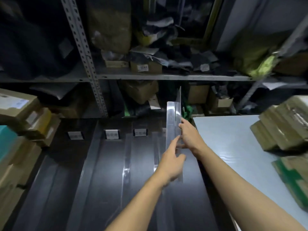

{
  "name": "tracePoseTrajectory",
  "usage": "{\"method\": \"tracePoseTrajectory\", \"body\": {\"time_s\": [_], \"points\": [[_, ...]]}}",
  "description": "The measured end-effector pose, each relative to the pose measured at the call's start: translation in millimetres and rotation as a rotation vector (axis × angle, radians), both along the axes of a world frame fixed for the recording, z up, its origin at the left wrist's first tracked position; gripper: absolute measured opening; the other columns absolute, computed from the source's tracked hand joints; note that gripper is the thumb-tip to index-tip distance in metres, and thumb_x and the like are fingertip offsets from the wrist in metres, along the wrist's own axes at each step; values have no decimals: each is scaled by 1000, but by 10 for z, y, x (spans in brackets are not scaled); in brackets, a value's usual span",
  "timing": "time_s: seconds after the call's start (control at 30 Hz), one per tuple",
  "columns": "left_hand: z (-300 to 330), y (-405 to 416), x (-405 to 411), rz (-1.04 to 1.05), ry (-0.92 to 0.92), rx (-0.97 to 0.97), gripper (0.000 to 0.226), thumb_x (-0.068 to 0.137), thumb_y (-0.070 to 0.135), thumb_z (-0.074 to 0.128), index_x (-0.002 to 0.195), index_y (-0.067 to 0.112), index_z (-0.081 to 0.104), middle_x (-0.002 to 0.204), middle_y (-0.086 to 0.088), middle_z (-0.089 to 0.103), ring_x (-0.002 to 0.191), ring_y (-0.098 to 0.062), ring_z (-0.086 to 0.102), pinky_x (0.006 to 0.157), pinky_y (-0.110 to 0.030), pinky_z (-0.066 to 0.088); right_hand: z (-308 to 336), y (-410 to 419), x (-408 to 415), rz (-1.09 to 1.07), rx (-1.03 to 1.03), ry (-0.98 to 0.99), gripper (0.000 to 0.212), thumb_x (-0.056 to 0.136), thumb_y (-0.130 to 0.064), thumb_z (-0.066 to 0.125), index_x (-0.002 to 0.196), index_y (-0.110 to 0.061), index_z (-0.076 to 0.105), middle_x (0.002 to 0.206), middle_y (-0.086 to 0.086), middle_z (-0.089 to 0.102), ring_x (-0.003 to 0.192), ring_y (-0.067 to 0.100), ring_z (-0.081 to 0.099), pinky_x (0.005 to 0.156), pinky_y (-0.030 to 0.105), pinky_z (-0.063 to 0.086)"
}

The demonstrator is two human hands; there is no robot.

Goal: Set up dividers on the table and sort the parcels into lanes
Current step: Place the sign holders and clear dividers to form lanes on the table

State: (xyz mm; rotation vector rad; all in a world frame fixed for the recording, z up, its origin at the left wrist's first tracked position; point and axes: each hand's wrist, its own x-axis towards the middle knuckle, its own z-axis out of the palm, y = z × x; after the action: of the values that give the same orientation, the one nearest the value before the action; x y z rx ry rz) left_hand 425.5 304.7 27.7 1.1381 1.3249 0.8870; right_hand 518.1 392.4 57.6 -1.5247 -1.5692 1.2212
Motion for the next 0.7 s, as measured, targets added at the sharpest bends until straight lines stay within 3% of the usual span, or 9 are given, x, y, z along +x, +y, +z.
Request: {"method": "tracePoseTrajectory", "body": {"time_s": [0.1, 0.17, 0.2, 0.3, 0.4, 0.43, 0.53, 0.63, 0.7], "points": [[-223, 206, 412, -33, -45, -83, 66, 93, 18, 48, 144, 52, 26, 141, 15, 44, 111, 1, 50, 66, -8, 41, -236, 173, 430, 35, -19, -177, 33, 93, -15, 59, 124, -24, 57, 118, -8, 60, 108, 22, 61, 75, 29, 59], [-398, 309, 620, -36, -62, -129, 65, 94, 16, 49, 145, 50, 26, 135, 17, 45, 118, -2, 45, 65, -7, 39, -472, 268, 636, 23, -50, -191, 34, 86, -12, 68, 117, -24, 59, 108, -15, 55, 97, 16, 55, 71, 19, 51], [-488, 354, 710, -38, -65, -151, 65, 95, 14, 50, 145, 48, 26, 133, 17, 45, 124, -5, 43, 66, -8, 40, -573, 324, 715, -15, -101, -174, 25, 92, -13, 59, 111, -28, 58, 98, -18, 53, 88, 15, 54, 67, 15, 50], [-746, 471, 920, -39, -55, -208, 64, 94, 8, 51, 144, 41, 30, 133, 10, 50, 120, -9, 51, 74, -18, 51, -932, 456, 892, -34, -125, -285, 33, 97, -20, 32, 109, -32, 60, 83, -17, 51, 79, 5, 53, 76, 39, 59], [-994, 584, 1080, -25, -15, -242, 62, 92, 7, 51, 142, 39, 33, 125, 11, 56, 108, -8, 57, 82, -24, 50, -1213, 550, 1031, 8, -142, -321, 39, 96, -27, 30, 109, -42, 63, 79, -24, 52, 75, -9, 51, 57, 13, 43], [-1077, 618, 1124, -27, 3, -251, 61, 93, 8, 51, 143, 39, 33, 123, 13, 56, 107, -8, 58, 82, -22, 49, -1286, 576, 1064, 48, -120, -378, 38, 96, -29, 30, 109, -40, 63, 83, -24, 55, 76, -12, 51, 56, 9, 38], [-1309, 713, 1226, -33, 19, -291, 62, 94, 10, 53, 143, 39, 30, 125, 13, 54, 113, -9, 56, 90, -24, 50, -1532, 688, 1140, 56, -170, -391, 39, 97, -24, 28, 117, -31, 61, 104, -14, 63, 88, -11, 51, 57, 11, 38], [-1490, 803, 1298, -39, 32, -324, 64, 93, 11, 58, 143, 37, 27, 128, 11, 54, 119, -9, 53, 100, -30, 48, -1704, 779, 1167, -29, -270, -276, 40, 95, -23, 27, 98, -38, 64, 90, -18, 58, 77, -4, 58, 56, 16, 46], [-1567, 850, 1338, -41, 45, -333, 66, 92, 13, 60, 143, 36, 25, 127, 12, 54, 117, -8, 54, 99, -29, 48, -1762, 811, 1181, -64, -331, -208, 36, 95, -25, 27, 101, -30, 62, 90, -16, 60, 78, -6, 58, 56, 14, 45]]}}
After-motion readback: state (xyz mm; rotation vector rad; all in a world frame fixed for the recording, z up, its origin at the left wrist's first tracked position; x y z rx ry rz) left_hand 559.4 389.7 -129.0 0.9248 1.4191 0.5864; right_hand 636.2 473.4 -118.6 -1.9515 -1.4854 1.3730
